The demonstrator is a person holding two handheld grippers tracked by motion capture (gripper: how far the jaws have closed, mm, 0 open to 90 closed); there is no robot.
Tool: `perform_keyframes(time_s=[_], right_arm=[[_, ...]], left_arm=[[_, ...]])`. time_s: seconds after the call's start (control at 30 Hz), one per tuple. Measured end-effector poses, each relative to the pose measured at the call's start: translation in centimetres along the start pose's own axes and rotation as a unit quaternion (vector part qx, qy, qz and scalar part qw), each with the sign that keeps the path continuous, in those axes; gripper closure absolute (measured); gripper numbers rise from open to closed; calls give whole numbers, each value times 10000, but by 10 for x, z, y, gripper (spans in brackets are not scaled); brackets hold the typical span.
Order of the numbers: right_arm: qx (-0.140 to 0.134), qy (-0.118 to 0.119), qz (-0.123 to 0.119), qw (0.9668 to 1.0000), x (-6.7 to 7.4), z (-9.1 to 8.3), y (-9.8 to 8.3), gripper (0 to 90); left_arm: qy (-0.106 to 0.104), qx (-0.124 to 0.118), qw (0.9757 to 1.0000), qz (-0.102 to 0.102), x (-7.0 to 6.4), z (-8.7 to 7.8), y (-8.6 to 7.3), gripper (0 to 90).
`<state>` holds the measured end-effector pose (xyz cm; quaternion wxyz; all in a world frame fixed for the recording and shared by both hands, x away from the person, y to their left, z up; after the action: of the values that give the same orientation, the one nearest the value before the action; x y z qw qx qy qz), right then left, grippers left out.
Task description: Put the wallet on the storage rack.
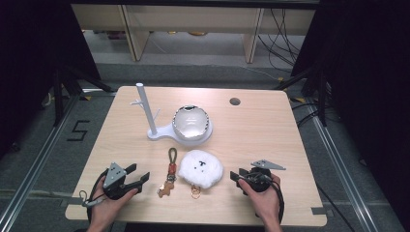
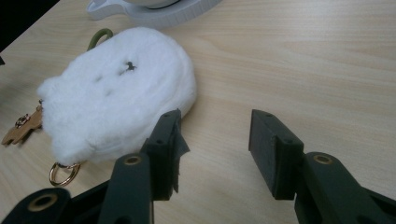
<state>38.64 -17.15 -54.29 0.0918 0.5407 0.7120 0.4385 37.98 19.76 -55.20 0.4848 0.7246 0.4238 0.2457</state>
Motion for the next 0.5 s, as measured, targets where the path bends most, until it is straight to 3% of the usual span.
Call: perform_keyframes(time_s=[0.23,0.33,0.43,0.47,0.5], right_arm=[[263,130,141,9995,2,1,5,584],[725,210,148,9970,5,4,5,589],[826,265,89,9962,7,6,7,589],[1077,259,126,9938,10,7,9,589],[1146,264,116,9930,11,8,11,589]], left_arm=[[17,58,10000,-57,1,1,0,358],[55,84,9999,-38,1,-1,-1,360],[37,65,10000,-56,0,-1,0,360],[12,53,10000,-40,0,-1,0,360],[-24,15,10000,-34,-1,0,0,361]])
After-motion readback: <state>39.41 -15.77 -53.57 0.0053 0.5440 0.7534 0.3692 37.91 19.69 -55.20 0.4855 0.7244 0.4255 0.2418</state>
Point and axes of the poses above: each handheld gripper's, and its own axes: z roughly forward along the jaws, y roughly out of its top, x roughly to its left, the point moved 7 cm from there along z, roughly forward along the jaws, and after that the axes turned 1 degree about z, right-handed, at the moved point
